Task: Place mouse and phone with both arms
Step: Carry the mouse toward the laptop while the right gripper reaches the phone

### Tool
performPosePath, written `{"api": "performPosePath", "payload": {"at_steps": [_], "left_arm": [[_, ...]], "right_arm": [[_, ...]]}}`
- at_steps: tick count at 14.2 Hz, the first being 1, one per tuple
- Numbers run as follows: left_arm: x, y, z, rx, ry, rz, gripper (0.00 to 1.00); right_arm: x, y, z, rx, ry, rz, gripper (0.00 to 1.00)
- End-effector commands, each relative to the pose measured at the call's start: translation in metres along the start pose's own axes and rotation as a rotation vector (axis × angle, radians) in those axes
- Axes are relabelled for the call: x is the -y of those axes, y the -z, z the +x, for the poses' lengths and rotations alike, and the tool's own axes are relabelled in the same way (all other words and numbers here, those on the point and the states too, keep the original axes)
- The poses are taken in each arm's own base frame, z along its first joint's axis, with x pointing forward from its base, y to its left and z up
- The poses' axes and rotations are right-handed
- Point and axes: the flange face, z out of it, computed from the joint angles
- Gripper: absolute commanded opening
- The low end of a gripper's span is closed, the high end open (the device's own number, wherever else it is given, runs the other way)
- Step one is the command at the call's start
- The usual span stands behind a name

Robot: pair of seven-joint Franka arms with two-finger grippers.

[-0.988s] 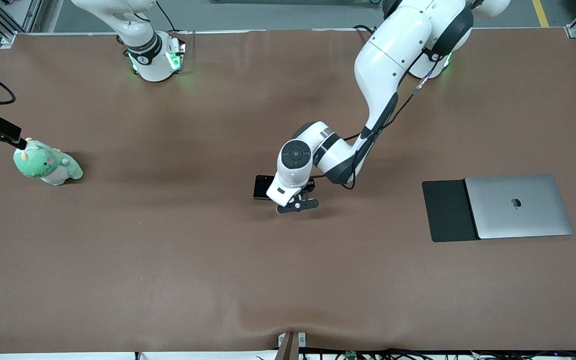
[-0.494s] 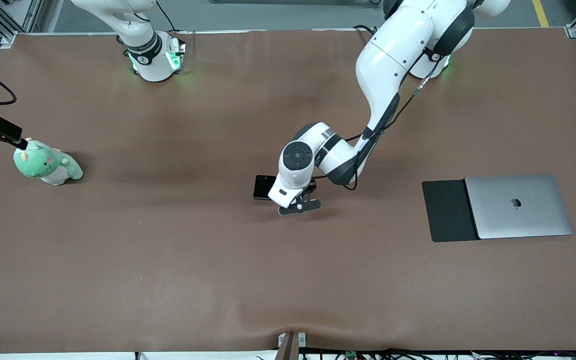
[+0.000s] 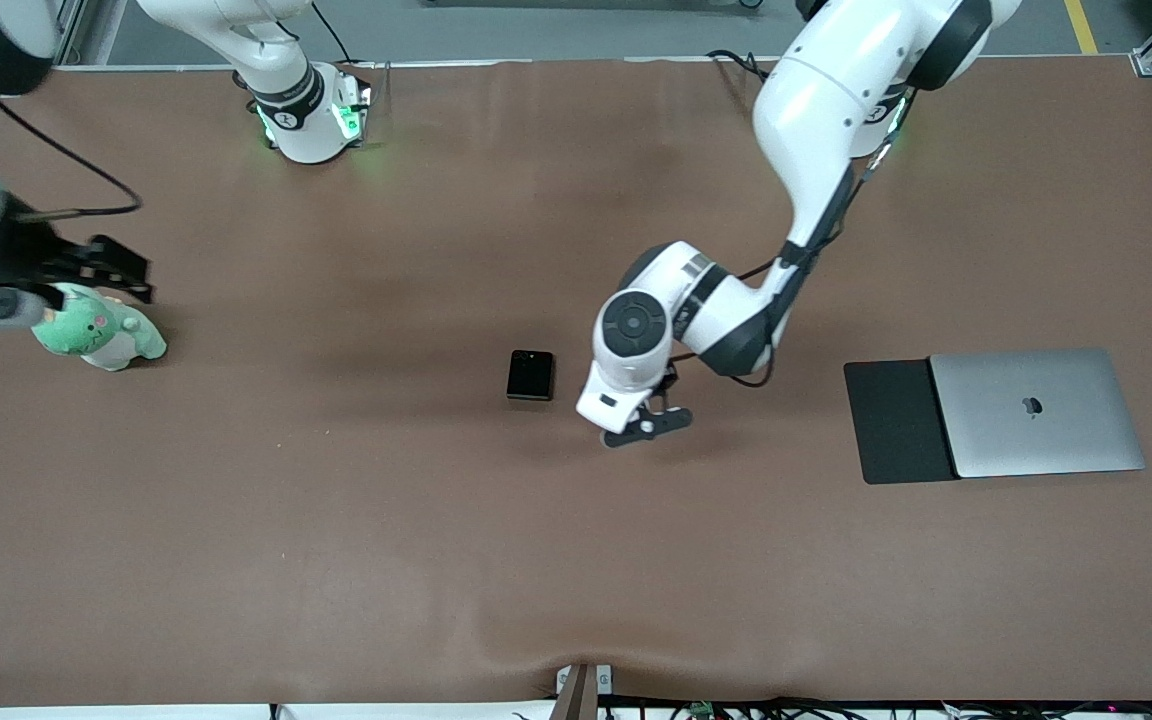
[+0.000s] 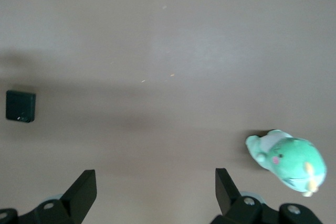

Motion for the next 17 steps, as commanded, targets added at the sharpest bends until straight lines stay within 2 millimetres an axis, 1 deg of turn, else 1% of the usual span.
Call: {"api": "performPosePath", "payload": {"at_steps": [1, 2, 3, 5, 6, 7, 10, 12, 13, 14, 16, 17], "left_arm": [[0.051, 0.036, 0.011, -0.013, -0.012, 0.024, 0.48], [0.065, 0.044, 0.017, -0.014, -0.022, 0.023, 0.48], [0.081, 0.054, 0.024, -0.018, -0.024, 0.021, 0.48], [0.111, 0.066, 0.033, -0.017, -0.04, 0.027, 0.49], [0.124, 0.071, 0.036, -0.018, -0.044, 0.028, 0.49], [0.138, 0.075, 0.043, -0.017, -0.045, 0.03, 0.48], [0.175, 0.087, 0.068, -0.026, -0.06, 0.022, 0.49], [0.204, 0.091, 0.08, -0.023, -0.08, 0.025, 0.49], [0.216, 0.092, 0.085, -0.022, -0.084, 0.026, 0.48], [0.226, 0.093, 0.091, -0.021, -0.09, 0.023, 0.48], [0.245, 0.089, 0.101, -0.013, -0.101, 0.024, 0.48], [0.259, 0.084, 0.109, -0.008, -0.106, 0.024, 0.48]], "right_arm": [[0.038, -0.036, 0.018, 0.053, 0.037, 0.014, 1.0], [0.053, -0.046, 0.024, 0.054, 0.054, 0.041, 1.0], [0.064, -0.057, 0.03, 0.06, 0.065, 0.06, 1.0], [0.091, -0.091, 0.042, 0.068, 0.074, 0.069, 1.0], [0.109, -0.106, 0.043, 0.052, 0.06, 0.071, 1.0], [0.132, -0.123, 0.044, 0.029, 0.04, 0.07, 1.0], [0.212, -0.163, 0.043, -0.01, -0.062, 0.069, 1.0], [0.259, -0.2, 0.042, -0.027, -0.07, 0.072, 1.0], [0.282, -0.213, 0.039, -0.041, -0.09, 0.075, 1.0], [0.303, -0.231, 0.036, -0.05, -0.106, 0.077, 1.0], [0.33, -0.26, 0.028, -0.05, -0.076, 0.067, 1.0], [0.337, -0.273, 0.025, -0.044, -0.083, 0.057, 1.0]]}}
